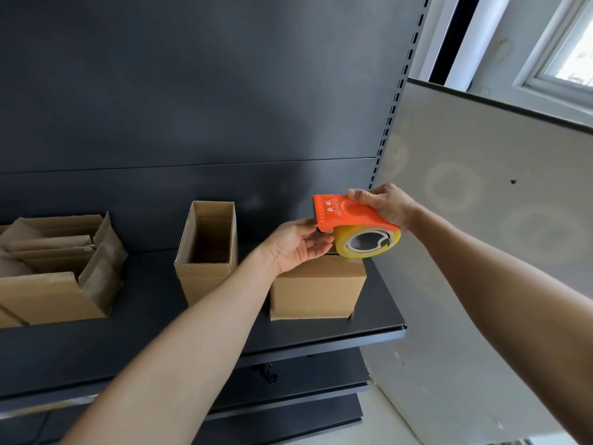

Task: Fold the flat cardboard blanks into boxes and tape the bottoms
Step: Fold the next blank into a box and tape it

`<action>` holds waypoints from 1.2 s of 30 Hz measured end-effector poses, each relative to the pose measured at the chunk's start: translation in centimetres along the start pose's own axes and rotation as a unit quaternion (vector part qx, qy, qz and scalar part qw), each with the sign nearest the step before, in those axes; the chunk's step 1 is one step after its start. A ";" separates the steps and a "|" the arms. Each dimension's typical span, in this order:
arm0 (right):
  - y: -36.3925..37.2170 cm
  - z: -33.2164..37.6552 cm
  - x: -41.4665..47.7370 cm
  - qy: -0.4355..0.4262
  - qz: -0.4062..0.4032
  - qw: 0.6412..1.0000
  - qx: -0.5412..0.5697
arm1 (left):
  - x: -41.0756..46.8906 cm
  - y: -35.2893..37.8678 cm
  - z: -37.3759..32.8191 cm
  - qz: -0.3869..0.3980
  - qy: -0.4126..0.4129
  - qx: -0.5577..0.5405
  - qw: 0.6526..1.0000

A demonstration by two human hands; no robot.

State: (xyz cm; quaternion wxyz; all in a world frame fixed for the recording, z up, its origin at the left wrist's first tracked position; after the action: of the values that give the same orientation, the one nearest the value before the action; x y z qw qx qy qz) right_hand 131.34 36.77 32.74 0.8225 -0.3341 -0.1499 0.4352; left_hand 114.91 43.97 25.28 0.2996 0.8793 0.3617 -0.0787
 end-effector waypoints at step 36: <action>2.0 1.9 0.4 -0.018 0.066 0.987 -0.145 | 0.3 -5.0 0.6 -0.098 0.021 -0.055 0.993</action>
State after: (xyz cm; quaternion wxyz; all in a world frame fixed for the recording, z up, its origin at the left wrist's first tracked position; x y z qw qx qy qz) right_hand 129.35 38.72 32.79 0.7319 -0.4508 -0.2041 0.4684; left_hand 111.74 46.54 22.37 0.3304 0.8234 0.4560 -0.0697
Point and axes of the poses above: each hand's wrist, its own x-axis towards the middle knuckle, its own y-axis out of the palm, z = x × y, the point moved 4 cm from there along x, towards the middle knuckle, and after that the axes turned 8 degrees about -z, right-handed, at the moved point
